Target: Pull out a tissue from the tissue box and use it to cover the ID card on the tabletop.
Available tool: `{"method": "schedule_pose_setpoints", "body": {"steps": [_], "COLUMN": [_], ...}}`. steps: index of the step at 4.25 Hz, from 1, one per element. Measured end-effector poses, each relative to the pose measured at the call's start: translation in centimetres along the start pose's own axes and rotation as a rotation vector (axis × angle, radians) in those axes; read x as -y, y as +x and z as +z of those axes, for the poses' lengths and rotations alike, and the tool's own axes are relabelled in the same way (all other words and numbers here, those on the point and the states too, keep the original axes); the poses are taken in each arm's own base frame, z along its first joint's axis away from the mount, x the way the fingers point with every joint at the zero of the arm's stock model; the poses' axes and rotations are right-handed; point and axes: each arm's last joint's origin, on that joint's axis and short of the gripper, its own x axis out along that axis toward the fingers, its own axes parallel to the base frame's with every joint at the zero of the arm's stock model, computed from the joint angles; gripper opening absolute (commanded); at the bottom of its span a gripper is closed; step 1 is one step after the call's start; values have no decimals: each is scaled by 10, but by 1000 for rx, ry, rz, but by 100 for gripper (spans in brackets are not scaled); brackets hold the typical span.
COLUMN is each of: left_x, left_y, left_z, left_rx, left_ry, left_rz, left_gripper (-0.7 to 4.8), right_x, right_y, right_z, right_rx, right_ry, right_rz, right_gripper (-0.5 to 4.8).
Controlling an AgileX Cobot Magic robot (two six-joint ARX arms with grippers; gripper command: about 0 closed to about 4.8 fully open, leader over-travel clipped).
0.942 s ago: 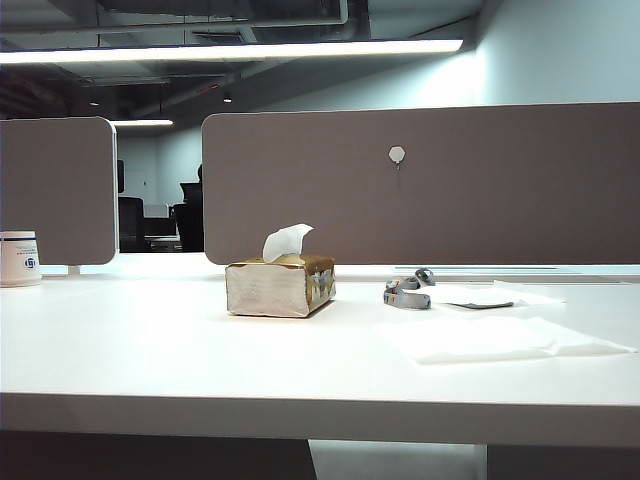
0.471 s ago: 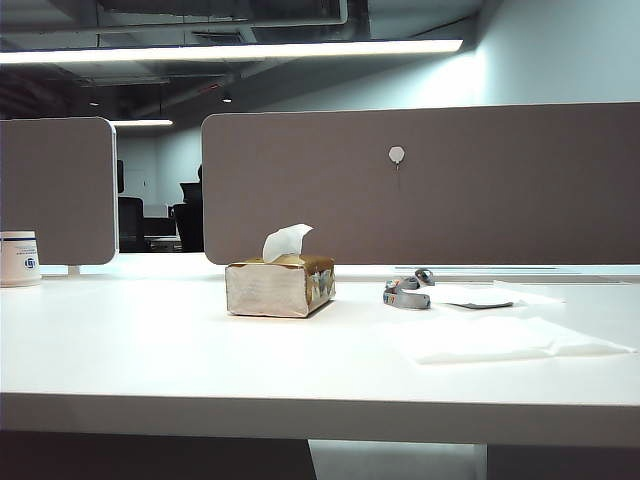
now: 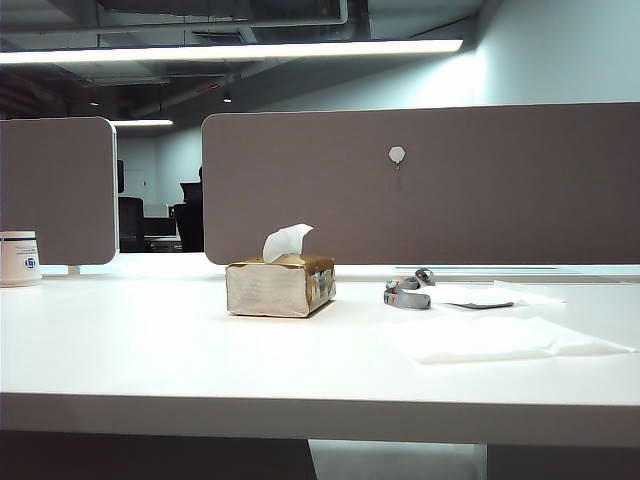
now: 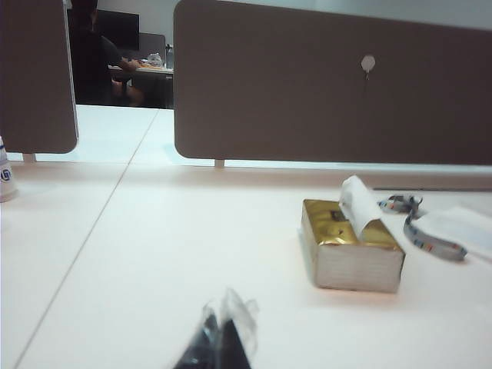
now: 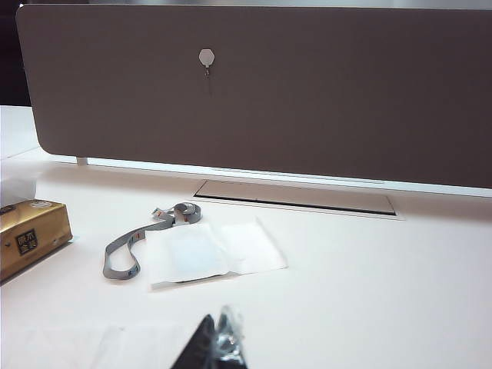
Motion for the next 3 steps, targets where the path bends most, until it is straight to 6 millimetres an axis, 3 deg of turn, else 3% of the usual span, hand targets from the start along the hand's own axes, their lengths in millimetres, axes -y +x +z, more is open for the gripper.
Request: {"method": "schedule_pose_setpoints", "body": {"steps": [3], "left_x": [-4], "left_y": [0], "left_z": [-6], "left_rx": [-56], "left_ry": [31], "left_rz": [128], "left_gripper": [-5], "right_x": [0], "right_y": [0], "right_z": [-3], "right_rx": [-26], "right_ry": [-25], "right_rz": [-1], "right_gripper": [-4]}}
